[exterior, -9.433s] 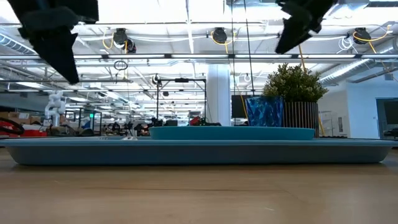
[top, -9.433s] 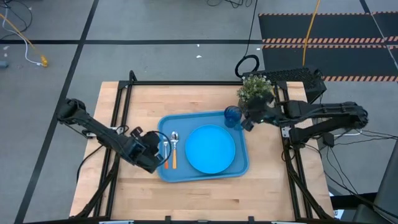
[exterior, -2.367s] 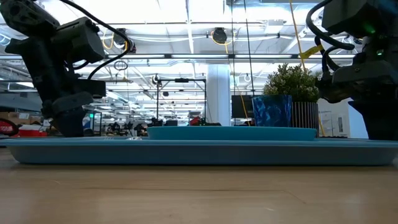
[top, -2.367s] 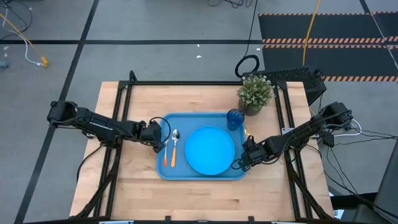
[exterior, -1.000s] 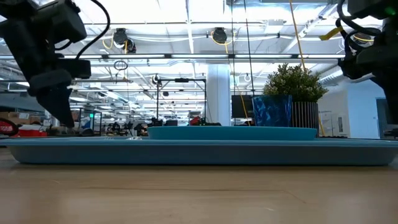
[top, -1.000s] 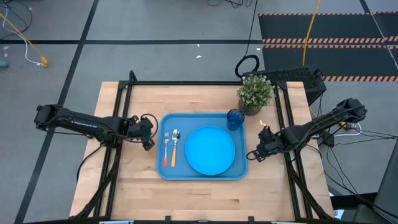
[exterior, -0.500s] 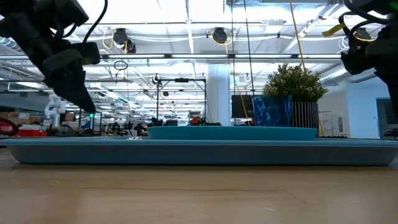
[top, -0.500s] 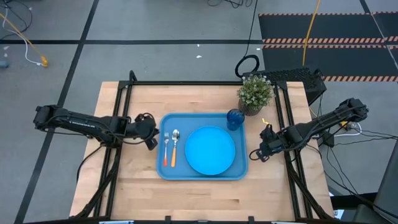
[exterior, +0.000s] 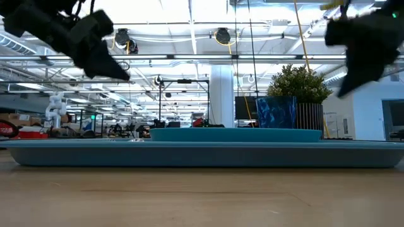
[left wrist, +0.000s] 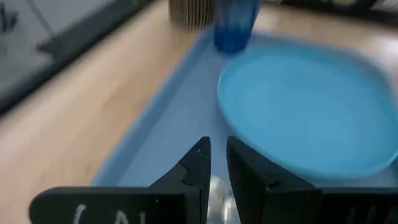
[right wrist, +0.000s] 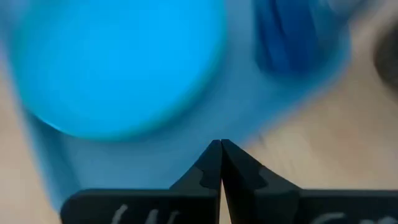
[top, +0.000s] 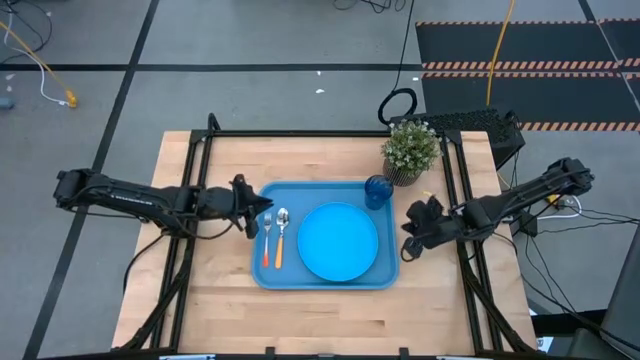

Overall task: Pick and place plate/cup/fork/spoon on tray
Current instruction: Return to Home Position

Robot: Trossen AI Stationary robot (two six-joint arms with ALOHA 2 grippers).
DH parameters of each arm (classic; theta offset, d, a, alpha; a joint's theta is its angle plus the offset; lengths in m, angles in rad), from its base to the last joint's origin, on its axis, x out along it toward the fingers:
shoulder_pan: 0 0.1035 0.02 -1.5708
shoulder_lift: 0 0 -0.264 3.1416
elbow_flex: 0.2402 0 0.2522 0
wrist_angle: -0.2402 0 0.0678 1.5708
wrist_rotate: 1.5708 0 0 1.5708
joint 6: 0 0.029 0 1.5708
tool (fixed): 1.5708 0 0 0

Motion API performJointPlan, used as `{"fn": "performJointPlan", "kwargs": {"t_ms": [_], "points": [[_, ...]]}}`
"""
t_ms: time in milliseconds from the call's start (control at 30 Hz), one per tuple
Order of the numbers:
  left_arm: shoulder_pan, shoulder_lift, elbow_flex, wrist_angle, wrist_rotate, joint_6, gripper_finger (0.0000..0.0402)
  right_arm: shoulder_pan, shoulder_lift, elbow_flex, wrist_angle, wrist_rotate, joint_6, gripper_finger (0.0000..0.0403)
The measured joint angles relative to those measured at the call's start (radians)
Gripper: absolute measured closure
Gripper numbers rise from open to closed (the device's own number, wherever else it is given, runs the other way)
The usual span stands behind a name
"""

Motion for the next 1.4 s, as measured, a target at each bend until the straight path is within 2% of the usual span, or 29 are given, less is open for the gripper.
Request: {"fn": "performJointPlan", "kwargs": {"t_ms": [167, 333, 467, 600, 767, 900, 1100, 1200, 1400], "points": [[0.0, -0.053, 0.0, 0.109, 0.001, 0.082, 0.0346, 0.0, -0.089, 0.0, 0.225, 0.087, -0.265, 0.0403], [-0.004, -0.16, 0.0, 0.106, 0.002, 0.111, 0.0346, 0.002, -0.204, 0.001, 0.284, 0.131, -0.435, 0.0403], [-0.034, -0.249, -0.047, 0.108, 0.01, 0.116, 0.0346, 0.003, -0.288, -0.033, 0.319, 0.129, -0.484, 0.0403], [-0.069, -0.343, -0.173, 0.225, 0.011, 0.101, 0.0346, 0.018, -0.381, -0.17, 0.484, 0.112, -0.529, 0.0403], [-0.085, -0.454, -0.313, 0.36, 0.007, 0.079, 0.0346, 0.027, -0.462, -0.352, 0.68, 0.104, -0.507, 0.0403], [-0.077, -0.511, -0.322, 0.324, -0.012, 0.102, 0.0346, 0.027, -0.475, -0.398, 0.695, 0.136, -0.522, 0.0403], [-0.049, -0.549, -0.322, 0.306, -0.015, 0.148, 0.0346, 0.02, -0.48, -0.4, 0.712, 0.182, -0.671, 0.0403], [-0.022, -0.549, -0.322, 0.286, -0.005, 0.154, 0.0346, -0.006, -0.491, -0.4, 0.75, 0.152, -0.76, 0.0403], [0.039, -0.549, -0.322, 0.271, 0.112, 0.15, 0.0346, -0.081, -0.535, -0.4, 0.799, -0.022, -0.848, 0.0403]]}}
